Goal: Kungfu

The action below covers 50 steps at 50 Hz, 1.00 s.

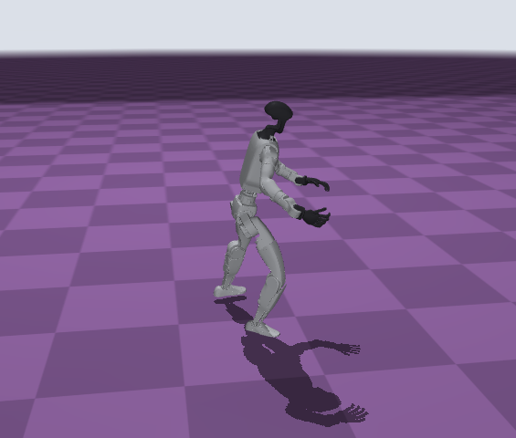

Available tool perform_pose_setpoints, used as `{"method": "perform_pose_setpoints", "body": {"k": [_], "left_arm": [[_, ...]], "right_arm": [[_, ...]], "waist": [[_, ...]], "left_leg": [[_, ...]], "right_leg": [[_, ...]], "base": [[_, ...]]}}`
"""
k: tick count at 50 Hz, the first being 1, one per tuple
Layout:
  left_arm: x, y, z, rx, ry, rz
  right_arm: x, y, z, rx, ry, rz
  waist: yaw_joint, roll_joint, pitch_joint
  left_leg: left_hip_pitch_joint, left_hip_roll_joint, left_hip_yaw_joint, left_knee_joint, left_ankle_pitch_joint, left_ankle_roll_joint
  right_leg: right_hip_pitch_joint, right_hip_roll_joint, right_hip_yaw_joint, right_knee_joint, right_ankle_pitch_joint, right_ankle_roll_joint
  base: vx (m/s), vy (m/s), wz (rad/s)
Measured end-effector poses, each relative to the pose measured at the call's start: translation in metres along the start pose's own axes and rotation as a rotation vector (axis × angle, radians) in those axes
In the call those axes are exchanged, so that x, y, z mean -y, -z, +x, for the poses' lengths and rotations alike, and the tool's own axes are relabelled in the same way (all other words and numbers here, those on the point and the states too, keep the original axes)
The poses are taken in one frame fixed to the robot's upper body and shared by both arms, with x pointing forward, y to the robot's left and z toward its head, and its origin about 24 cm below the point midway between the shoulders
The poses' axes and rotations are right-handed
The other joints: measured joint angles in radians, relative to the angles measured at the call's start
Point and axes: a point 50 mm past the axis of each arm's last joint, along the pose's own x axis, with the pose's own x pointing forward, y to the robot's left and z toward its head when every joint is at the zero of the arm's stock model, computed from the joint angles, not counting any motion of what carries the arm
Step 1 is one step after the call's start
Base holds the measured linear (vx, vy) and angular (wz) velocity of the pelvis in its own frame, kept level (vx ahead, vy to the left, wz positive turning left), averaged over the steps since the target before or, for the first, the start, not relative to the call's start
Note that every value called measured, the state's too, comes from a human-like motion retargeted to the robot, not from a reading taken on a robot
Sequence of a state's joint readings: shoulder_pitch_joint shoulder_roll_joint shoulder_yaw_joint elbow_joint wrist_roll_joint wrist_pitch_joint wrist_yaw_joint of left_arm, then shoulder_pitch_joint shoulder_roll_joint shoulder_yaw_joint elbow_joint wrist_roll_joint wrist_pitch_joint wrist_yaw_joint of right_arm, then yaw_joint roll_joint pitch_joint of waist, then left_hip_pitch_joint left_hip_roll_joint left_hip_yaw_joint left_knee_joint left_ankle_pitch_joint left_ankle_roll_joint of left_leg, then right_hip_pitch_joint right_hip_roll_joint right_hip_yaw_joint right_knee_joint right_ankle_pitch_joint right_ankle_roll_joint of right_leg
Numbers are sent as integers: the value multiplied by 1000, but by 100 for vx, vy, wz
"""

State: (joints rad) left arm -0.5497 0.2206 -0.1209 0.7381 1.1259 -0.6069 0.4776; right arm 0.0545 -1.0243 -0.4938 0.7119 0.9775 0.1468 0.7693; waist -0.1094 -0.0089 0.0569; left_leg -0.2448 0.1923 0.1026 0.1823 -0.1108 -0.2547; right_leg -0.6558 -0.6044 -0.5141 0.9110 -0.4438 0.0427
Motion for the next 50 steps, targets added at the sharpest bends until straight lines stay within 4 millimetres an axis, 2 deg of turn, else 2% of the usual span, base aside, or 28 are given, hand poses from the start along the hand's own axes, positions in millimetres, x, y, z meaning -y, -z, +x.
{"method": "perform_pose_setpoints", "body": {"k": [2,4,5,6,8,10,12,16,20,24,28,31,34,37,43,47,50], "left_arm": [[30,-10,-20,-80,41,-91],[60,-20,-44,-173,94,-147],[73,-24,-58,-224,122,-159],[86,-28,-72,-275,157,-163],[107,-34,-100,-364,237,-150],[120,-35,-122,-435,308,-108],[125,-34,-133,-471,352,-81],[125,-31,-141,-504,358,-83],[123,-23,-158,-590,360,-97],[125,-14,-180,-707,434,-130],[125,-12,-195,-825,433,-212],[122,-11,-206,-908,389,-282],[118,-9,-220,-988,345,-334],[113,-8,-234,-1053,299,-378],[97,-3,-268,-1199,185,-423],[84,12,-279,-1256,121,-527],[64,36,-275,-1215,96,-654]], "right_arm": [[-30,3,34,-45,-146,-71],[-64,27,73,-102,-259,-98],[-87,44,95,-142,-317,-100],[-106,70,108,-214,-366,-73],[-149,127,121,-400,-481,4],[-188,181,114,-646,-600,116],[-214,214,96,-829,-691,228],[-247,240,78,-875,-815,336],[-261,255,66,-877,-833,373],[-252,256,65,-826,-757,369],[-234,242,77,-702,-673,267],[-228,229,85,-613,-655,189],[-234,221,91,-563,-690,171],[-247,213,96,-530,-757,167],[-291,186,111,-371,-919,82],[-323,157,123,-211,-1022,-14],[-344,129,131,-81,-1083,-98]], "waist": [[27,-7,13],[46,-17,20],[52,-20,22],[56,-14,25],[66,-3,33],[84,-2,45],[111,-5,62],[147,-11,89],[152,-32,84],[166,-51,58],[190,-66,30],[220,-58,4],[281,-38,-9],[346,-27,-22],[481,-38,-56],[541,-30,-93],[579,-9,-129]], "left_leg": [[-36,-38,4,-26,-4,-7],[-63,-84,47,-58,-11,-7],[-75,-101,79,-76,-14,-7],[-84,-106,107,-94,-17,-7],[-106,-116,140,-122,-17,-7],[-134,-134,122,-129,-10,-7],[-160,-147,113,-130,0,-7],[-181,-171,110,-137,11,-7],[-173,-174,109,-133,17,-7],[-166,-151,134,-113,30,-7],[-200,-96,217,-57,76,-7],[-256,11,356,24,142,-7],[-286,144,476,127,188,9],[-316,185,482,202,172,64],[-310,166,411,270,51,114],[-342,139,348,344,-15,157],[-363,124,288,379,-54,198]], "right_leg": [[-36,-57,3,39,-10,20],[-83,-126,15,83,-12,38],[-105,-156,18,106,-14,43],[-116,-177,11,128,-21,45],[-131,-216,-3,164,-30,54],[-141,-243,-10,188,-32,67],[-148,-266,-8,207,-32,81],[-153,-302,-1,236,-35,98],[-124,-306,-12,232,-28,104],[-75,-281,-43,196,-5,99],[-10,-241,-92,134,21,94],[74,-167,-170,54,51,89],[194,-54,-250,-55,85,87],[284,12,-293,-163,149,97],[447,80,-327,-358,287,134],[577,137,-355,-522,470,207],[657,210,-352,-643,660,219]], "base": [[-24,-9,156],[-20,9,148],[-21,11,136],[-17,6,130],[-9,-2,119],[-6,-3,98],[0,-7,89],[4,-9,57],[25,-2,5],[35,1,-18],[39,-9,6],[42,-22,26],[57,-21,0],[69,17,14],[87,31,19],[78,34,60],[83,49,59]]}}
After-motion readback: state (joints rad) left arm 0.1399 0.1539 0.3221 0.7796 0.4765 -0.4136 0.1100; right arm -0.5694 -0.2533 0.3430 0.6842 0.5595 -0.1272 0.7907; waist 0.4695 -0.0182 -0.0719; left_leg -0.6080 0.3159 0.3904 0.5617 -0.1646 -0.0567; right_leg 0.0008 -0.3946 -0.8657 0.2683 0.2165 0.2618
